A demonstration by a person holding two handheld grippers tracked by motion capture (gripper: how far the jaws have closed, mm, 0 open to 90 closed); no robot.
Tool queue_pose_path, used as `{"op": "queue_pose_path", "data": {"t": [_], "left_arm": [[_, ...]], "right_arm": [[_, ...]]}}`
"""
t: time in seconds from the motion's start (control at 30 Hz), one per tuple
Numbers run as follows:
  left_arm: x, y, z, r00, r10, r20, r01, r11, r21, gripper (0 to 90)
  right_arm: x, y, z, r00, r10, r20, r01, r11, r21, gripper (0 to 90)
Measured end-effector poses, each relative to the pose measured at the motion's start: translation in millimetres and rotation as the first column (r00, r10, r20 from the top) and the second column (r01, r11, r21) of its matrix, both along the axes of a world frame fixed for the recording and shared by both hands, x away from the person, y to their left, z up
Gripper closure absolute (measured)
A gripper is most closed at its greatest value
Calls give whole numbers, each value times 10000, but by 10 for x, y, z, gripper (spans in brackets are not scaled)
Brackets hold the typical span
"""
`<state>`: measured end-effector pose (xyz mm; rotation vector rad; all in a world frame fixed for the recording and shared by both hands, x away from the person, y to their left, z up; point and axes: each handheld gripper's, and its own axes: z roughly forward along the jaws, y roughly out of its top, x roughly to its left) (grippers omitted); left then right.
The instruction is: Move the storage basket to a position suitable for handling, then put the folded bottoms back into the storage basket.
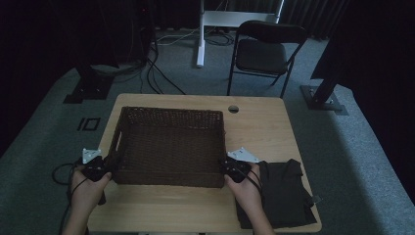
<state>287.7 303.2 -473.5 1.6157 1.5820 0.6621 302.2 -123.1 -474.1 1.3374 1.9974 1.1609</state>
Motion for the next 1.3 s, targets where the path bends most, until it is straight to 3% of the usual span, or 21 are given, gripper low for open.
{"op": "queue_pose_path", "data": {"t": [0.57, 0.63, 0.7, 0.8, 0.83, 0.9, 0.93, 1.0, 1.07, 1.2, 1.3], "left_arm": [[-111, 20, 0, 9999, -137, -21, 137, 9999, 12, 645], [-104, 37, -1, 9994, -351, 4, 351, 9994, 41, 637], [-95, 56, 2, 9975, -712, -28, 712, 9973, 197, 611], [-82, 78, 14, 9923, -1224, -166, 1226, 9923, 150, 512], [-70, 89, 31, 9894, -1429, -261, 1432, 9896, 105, 488], [-45, 91, 57, 9829, -1784, -466, 1782, 9840, -82, 397], [-38, 90, 64, 9813, -1855, -507, 1851, 9826, -126, 342], [-24, 81, 83, 9805, -1877, -575, 1871, 9822, -151, 315], [-12, 64, 81, 9755, -2118, -603, 2109, 9773, -211, 219], [-14, 61, 95, 9735, -2207, -606, 2205, 9753, -112, 193], [-18, 81, 145, 9747, -2205, -369, 2203, 9754, -95, 167]], "right_arm": [[-94, 8, 6, 10000, 39, -63, -39, 10000, -30, 691], [-90, 10, 12, 9999, 49, -90, -49, 10000, -62, 689], [-80, -3, 15, 9998, 43, -169, -39, 9997, 224, 673], [-63, -42, 11, 9990, 395, -203, -385, 9981, 471, 558], [-58, -49, 9, 9985, 531, -116, -526, 9980, 343, 511], [-30, -79, 14, 9959, 900, -98, -895, 9951, 413, 371], [-8, -92, 18, 9935, 1138, 91, -1141, 9919, 559, 321], [19, -83, 16, 9898, 1417, 158, -1424, 9879, 607, 224], [29, -40, 8, 9862, 1654, 100, -1657, 9850, 480, 196], [25, 9, 4, 9828, 1834, 215, -1838, 9828, 193, 164], [25, 12, 30, 9818, 1870, 341, -1875, 9822, 119, 164]]}}
